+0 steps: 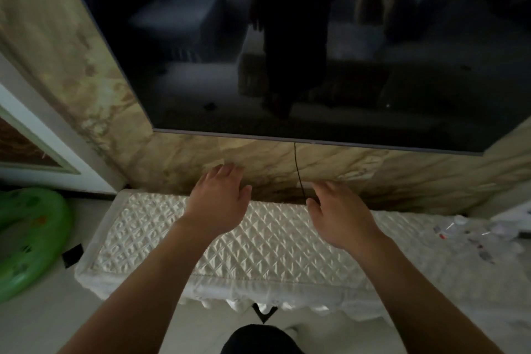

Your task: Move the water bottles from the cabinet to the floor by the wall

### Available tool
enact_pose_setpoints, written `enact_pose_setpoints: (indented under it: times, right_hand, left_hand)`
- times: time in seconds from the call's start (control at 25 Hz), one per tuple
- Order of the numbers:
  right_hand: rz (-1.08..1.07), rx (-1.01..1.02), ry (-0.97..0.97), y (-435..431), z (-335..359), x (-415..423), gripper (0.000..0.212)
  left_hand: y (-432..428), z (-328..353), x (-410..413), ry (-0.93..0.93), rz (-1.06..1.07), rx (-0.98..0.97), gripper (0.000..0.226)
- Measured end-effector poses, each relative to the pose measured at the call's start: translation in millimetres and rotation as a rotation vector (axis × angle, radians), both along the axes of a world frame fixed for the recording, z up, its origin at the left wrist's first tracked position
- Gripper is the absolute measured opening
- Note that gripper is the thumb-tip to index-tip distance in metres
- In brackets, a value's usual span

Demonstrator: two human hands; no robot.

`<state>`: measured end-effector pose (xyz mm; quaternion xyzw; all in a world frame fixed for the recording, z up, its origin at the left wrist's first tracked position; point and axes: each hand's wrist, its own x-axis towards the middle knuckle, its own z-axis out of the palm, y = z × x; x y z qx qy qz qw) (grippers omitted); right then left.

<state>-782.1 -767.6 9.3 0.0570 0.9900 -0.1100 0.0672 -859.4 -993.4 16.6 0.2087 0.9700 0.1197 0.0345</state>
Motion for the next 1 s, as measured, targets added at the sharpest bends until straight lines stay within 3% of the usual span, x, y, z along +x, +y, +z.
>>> enact_pose_setpoints:
  times: [0.4, 1.0]
  right_hand:
    - [0.005, 0.021, 0.051, 147, 12, 34, 0.05]
    - [0.057, 0.017, 0.04, 418, 17, 155, 0.049]
  left_hand:
    - [152, 8, 25, -0.034, -0.033, 0.028, 0.05]
    - [409, 6, 164, -0.006, 0.039, 0.011, 0.048]
